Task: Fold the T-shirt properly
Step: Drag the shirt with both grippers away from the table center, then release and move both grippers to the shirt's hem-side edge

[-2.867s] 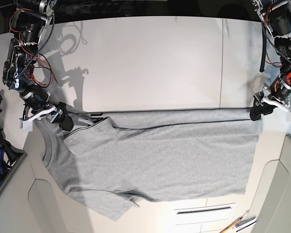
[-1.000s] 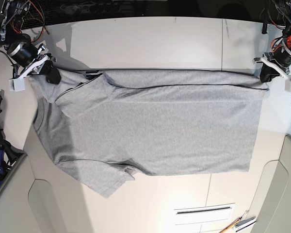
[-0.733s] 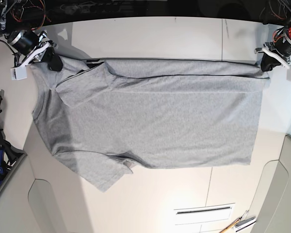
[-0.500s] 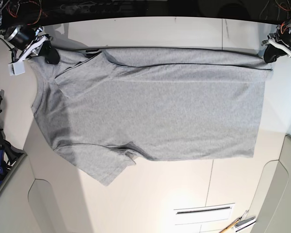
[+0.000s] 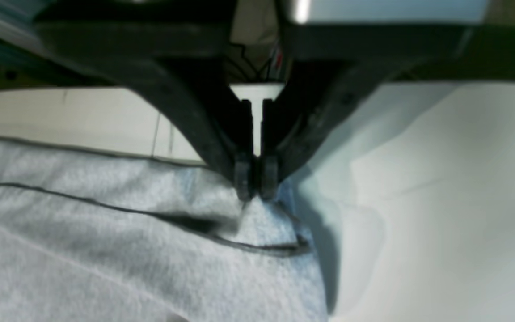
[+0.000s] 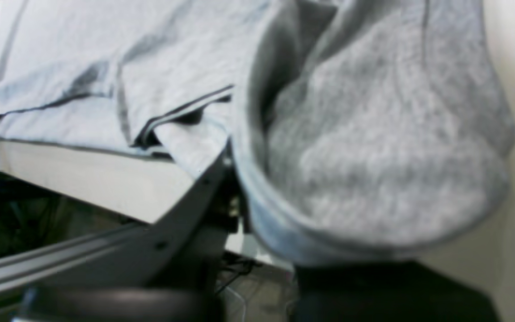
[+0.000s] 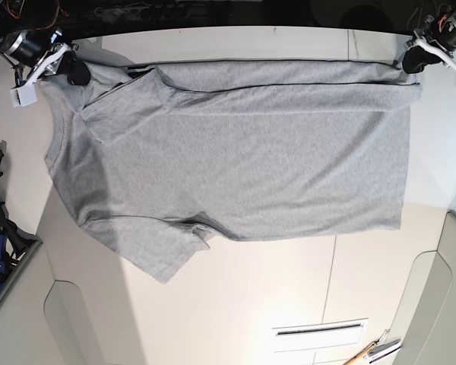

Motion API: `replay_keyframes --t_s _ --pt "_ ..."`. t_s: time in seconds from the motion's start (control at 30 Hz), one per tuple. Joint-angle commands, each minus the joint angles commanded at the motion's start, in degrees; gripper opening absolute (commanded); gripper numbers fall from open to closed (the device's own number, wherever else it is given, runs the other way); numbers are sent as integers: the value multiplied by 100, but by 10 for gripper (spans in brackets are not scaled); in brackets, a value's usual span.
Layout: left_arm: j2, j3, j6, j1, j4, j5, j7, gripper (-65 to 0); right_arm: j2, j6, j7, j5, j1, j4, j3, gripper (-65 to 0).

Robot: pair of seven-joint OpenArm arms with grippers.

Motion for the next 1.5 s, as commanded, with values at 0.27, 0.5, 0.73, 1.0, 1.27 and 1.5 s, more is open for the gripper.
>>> replay_keyframes --t_s 0.27,0.5,0.73,1.0,1.27,1.5 --pt "186 0 0 -2 0 0 15 -630 0 -4 31 -114 11 0 0 -650" --pt "184 0 0 -2 -2 0 -4 -362 0 -4 44 -308 13 0 155 -374" --pt "186 -358 0 -2 0 -319 -90 -321 2 -7 44 -129 42 0 1292 -374" --pt "186 -1115 0 0 0 -562 -66 -256 256 -26 341 -153 92 0 1919 -374" --pt "83 -1200 0 -199 0 -601 -162 -256 433 -74 549 -511 1093 -2 2009 -374" --pt "-341 -1143 0 -896 -2 -94 -610 -256 431 -111 787 -898 2312 -48 1661 -374"
